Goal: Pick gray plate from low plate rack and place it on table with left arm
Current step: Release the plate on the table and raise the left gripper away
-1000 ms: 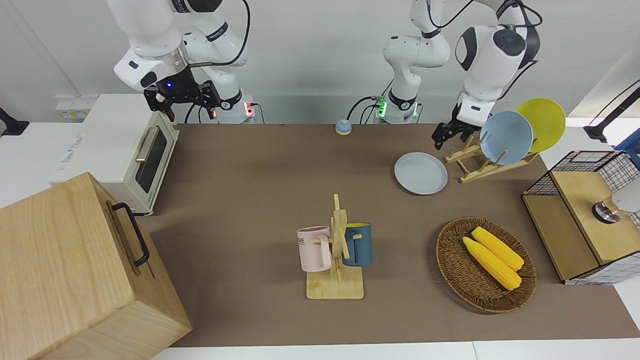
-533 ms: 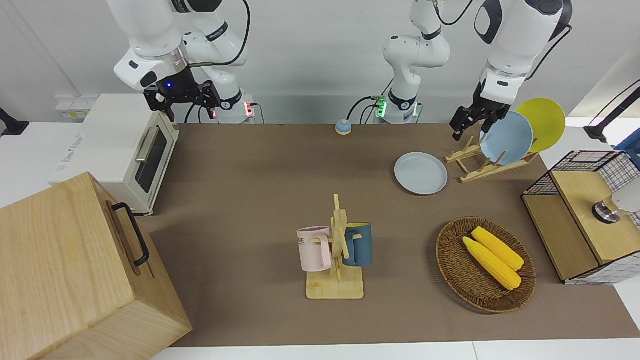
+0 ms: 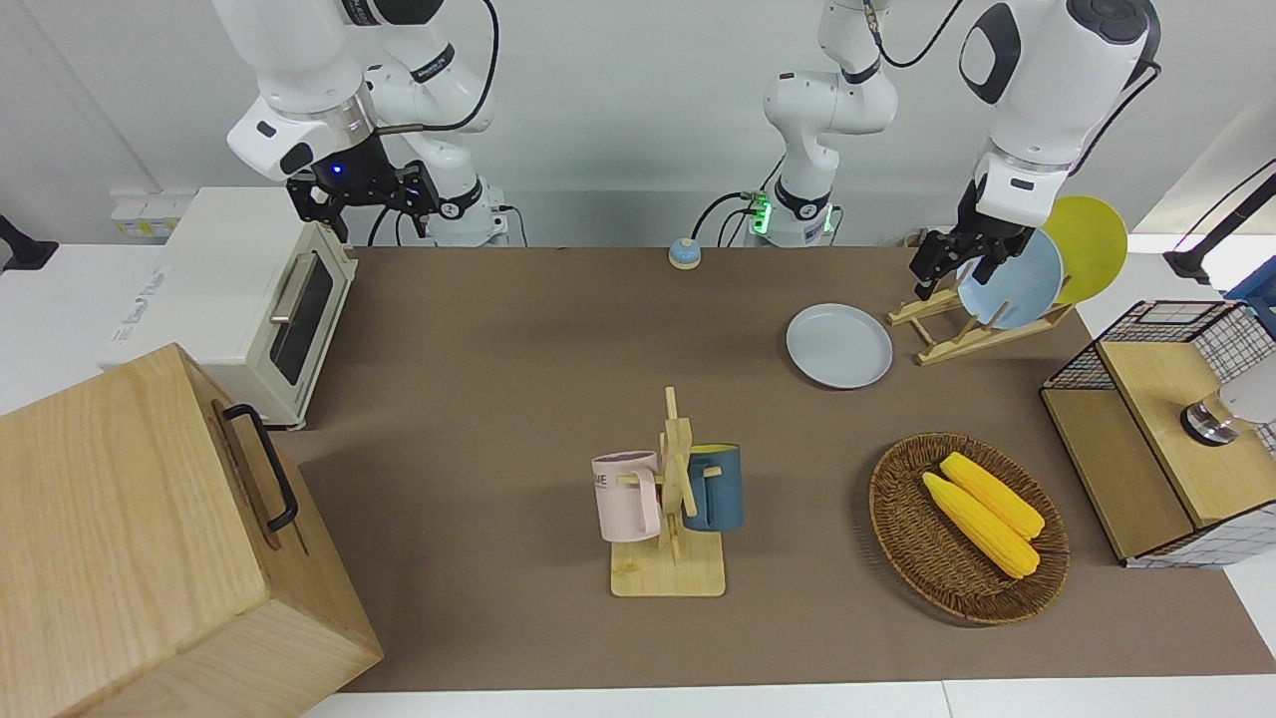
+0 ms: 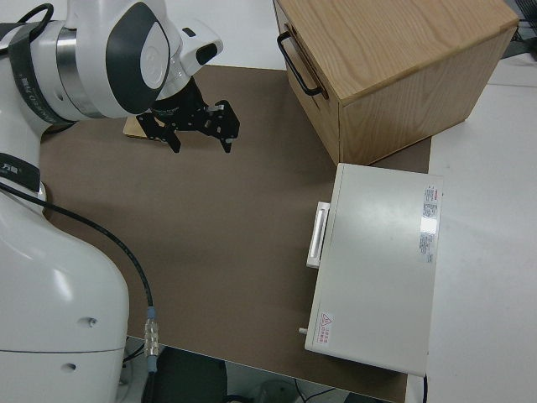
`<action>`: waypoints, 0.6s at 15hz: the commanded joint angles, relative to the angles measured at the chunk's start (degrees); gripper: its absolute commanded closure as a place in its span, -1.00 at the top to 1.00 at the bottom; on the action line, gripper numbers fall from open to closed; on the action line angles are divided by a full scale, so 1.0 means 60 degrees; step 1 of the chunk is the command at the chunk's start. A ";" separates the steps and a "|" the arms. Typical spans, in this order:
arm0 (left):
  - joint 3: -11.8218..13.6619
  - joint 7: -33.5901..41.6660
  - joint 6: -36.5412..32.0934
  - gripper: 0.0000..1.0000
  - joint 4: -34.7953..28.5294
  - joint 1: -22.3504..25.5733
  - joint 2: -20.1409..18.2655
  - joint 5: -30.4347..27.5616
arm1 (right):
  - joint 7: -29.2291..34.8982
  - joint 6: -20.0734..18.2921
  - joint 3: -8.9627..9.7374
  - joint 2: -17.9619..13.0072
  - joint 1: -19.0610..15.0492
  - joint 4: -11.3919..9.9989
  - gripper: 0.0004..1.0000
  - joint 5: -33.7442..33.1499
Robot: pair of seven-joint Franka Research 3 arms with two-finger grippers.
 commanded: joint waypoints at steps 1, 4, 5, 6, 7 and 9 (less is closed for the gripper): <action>-0.0112 0.0595 0.0282 0.99 0.0105 0.0204 0.0266 -0.0217 | 0.0113 -0.0103 0.0202 -0.0019 -0.0220 0.0069 0.97 -0.0061; -0.0126 0.0579 0.0296 0.99 0.0090 0.0175 0.0398 -0.0217 | 0.0113 -0.0103 0.0202 -0.0034 -0.0220 0.0069 0.97 -0.0061; -0.0126 0.0595 0.0282 0.99 0.0090 0.0175 0.0398 -0.0202 | 0.0113 -0.0103 0.0202 -0.0034 -0.0220 0.0055 0.97 -0.0061; -0.0141 0.0595 0.0296 0.99 0.0090 0.0160 0.0412 -0.0202 | 0.0113 -0.0103 0.0202 -0.0019 -0.0220 0.0069 0.97 -0.0061; -0.0141 0.0595 0.0297 0.99 0.0090 0.0160 0.0442 -0.0188 | 0.0113 -0.0103 0.0188 -0.0019 -0.0220 0.0055 0.97 -0.0061; -0.0199 0.0595 0.0282 0.99 0.0061 0.0145 0.0442 -0.0188 | 0.0113 -0.0103 0.0202 -0.0019 -0.0220 0.0069 0.97 -0.0047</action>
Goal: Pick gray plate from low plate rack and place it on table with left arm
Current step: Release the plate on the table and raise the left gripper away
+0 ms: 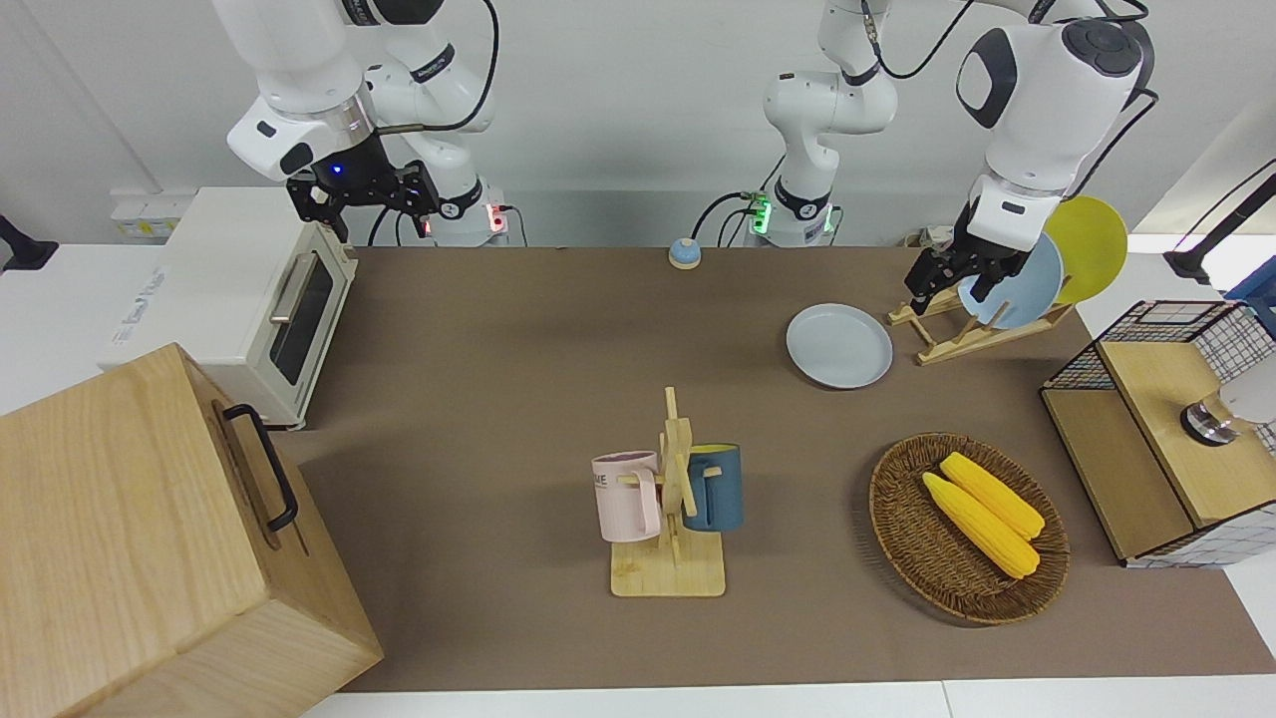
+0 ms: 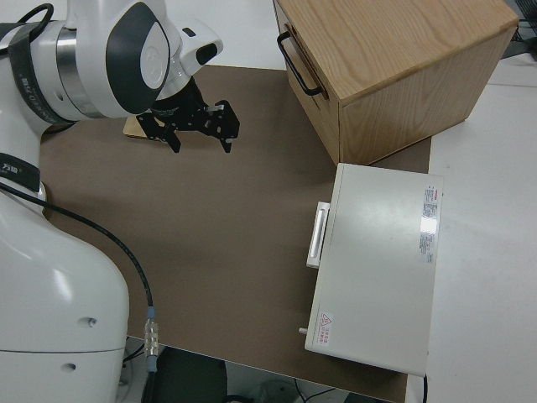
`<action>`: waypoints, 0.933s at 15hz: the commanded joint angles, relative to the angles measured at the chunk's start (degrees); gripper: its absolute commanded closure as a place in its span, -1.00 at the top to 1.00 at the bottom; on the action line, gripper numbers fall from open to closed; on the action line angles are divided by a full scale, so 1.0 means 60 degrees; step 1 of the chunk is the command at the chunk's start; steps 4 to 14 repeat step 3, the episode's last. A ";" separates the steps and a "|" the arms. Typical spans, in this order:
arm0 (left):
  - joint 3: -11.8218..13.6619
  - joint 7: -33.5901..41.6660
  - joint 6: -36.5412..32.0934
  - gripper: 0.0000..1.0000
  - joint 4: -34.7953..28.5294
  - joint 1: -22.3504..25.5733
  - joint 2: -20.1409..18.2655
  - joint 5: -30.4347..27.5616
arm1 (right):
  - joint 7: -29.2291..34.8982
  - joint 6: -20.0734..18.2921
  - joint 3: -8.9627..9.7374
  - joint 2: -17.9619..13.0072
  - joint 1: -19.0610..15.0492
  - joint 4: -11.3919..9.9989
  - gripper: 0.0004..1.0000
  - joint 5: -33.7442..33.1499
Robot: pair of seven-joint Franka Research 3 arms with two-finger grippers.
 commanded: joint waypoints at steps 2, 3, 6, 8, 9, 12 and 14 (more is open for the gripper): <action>-0.0168 0.0118 0.0058 0.99 0.0018 0.0091 0.0087 -0.0128 | 0.0113 -0.0103 0.0188 -0.0019 -0.0220 0.0055 0.97 -0.0061; -0.0183 0.0117 0.0058 0.99 0.0018 0.0091 0.0087 -0.0128 | 0.0113 -0.0103 0.0202 -0.0019 -0.0220 0.0054 0.97 -0.0061; -0.0183 0.0117 0.0058 0.99 0.0018 0.0091 0.0087 -0.0128 | 0.0113 -0.0103 0.0202 -0.0019 -0.0220 0.0054 0.97 -0.0061; -0.0183 0.0117 0.0058 0.99 0.0018 0.0091 0.0087 -0.0128 | 0.0113 -0.0103 0.0202 -0.0019 -0.0220 0.0054 0.97 -0.0061; -0.0183 0.0117 0.0058 0.99 0.0018 0.0091 0.0087 -0.0128 | 0.0113 -0.0103 0.0202 -0.0019 -0.0220 0.0054 0.97 -0.0061; -0.0183 0.0117 0.0058 0.99 0.0018 0.0091 0.0087 -0.0128 | 0.0113 -0.0103 0.0202 -0.0019 -0.0220 0.0054 0.97 -0.0061; -0.0183 0.0117 0.0058 0.99 0.0018 0.0091 0.0087 -0.0128 | 0.0113 -0.0103 0.0202 -0.0019 -0.0220 0.0054 0.97 -0.0061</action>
